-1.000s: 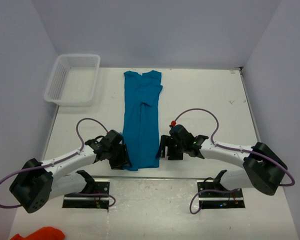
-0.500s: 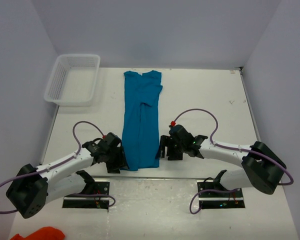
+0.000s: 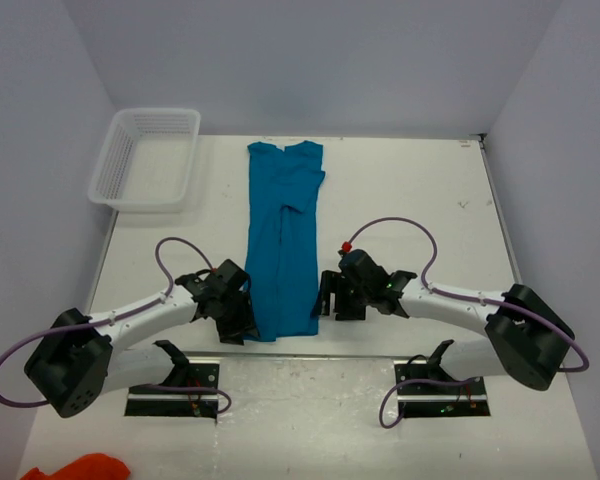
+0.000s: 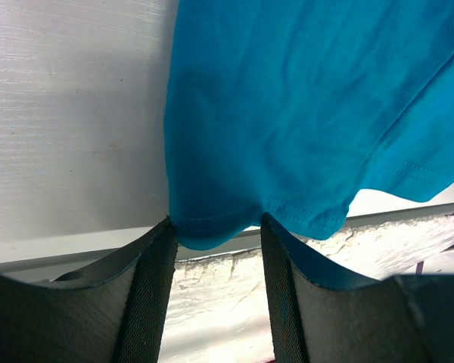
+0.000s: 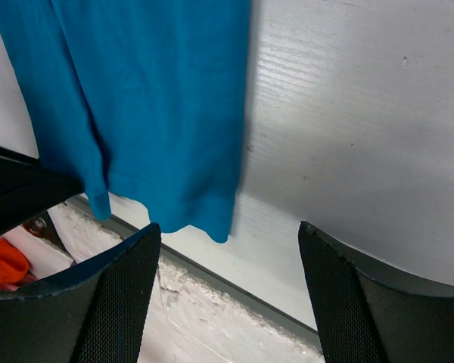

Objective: Fold and stack the t-shirts
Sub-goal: Grab the bottom of the folded rectangular tshirt with both arms, then fold the folded rectangular tshirt in 1/3 of the way

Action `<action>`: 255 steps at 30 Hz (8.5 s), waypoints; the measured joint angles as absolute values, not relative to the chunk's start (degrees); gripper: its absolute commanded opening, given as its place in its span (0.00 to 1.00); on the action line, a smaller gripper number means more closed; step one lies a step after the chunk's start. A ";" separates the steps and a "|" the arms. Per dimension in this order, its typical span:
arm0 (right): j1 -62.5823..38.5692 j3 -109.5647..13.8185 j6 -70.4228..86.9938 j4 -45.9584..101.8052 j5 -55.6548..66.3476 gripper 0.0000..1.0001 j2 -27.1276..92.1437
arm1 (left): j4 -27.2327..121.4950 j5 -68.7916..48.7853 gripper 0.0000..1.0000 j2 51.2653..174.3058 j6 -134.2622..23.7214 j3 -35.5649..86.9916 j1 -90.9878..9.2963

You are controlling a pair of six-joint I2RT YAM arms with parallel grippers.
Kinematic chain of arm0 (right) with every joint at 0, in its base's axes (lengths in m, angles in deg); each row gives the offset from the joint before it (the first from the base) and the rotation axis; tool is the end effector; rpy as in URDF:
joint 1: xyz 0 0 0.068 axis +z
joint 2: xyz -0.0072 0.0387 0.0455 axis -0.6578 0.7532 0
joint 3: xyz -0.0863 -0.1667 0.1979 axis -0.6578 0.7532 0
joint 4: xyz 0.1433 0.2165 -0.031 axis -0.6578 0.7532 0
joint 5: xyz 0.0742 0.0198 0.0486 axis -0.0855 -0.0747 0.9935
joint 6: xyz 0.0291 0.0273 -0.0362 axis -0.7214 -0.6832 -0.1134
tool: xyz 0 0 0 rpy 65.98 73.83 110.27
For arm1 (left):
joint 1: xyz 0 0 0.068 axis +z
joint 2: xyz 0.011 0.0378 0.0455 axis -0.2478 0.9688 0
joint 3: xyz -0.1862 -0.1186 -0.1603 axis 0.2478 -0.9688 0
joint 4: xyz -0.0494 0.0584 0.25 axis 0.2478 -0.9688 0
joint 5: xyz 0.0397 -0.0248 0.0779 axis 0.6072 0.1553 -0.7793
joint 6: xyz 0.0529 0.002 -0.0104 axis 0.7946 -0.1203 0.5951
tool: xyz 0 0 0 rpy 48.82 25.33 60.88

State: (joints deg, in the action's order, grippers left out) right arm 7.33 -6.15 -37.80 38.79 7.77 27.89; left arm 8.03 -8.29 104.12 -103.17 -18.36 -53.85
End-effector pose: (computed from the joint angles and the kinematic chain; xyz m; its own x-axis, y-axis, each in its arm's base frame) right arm 0.1567 0.1862 0.1604 -0.9658 0.0940 -0.2417 -0.0578 0.8306 0.5539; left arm 0.1285 -0.1138 0.1443 -0.9479 -0.3181 0.0188 -0.3089 0.9029 -0.2987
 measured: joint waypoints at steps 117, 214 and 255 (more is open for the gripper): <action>2.98 -44.25 -24.03 64.39 -2.92 0.00 43.52 | -0.73 -26.56 0.00 120.40 -85.73 20.07 -52.85; -10.72 -67.72 -8.95 64.74 27.25 0.00 75.83 | 18.02 1.72 0.00 161.41 -74.61 47.69 -33.90; -9.76 -33.10 -20.45 46.44 23.73 0.00 59.04 | 27.20 5.66 0.00 151.96 -76.77 25.51 -32.91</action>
State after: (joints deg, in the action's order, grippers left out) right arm -9.76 -33.10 -20.45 46.44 23.73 59.04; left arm 27.20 5.66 151.96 -76.77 25.51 -32.91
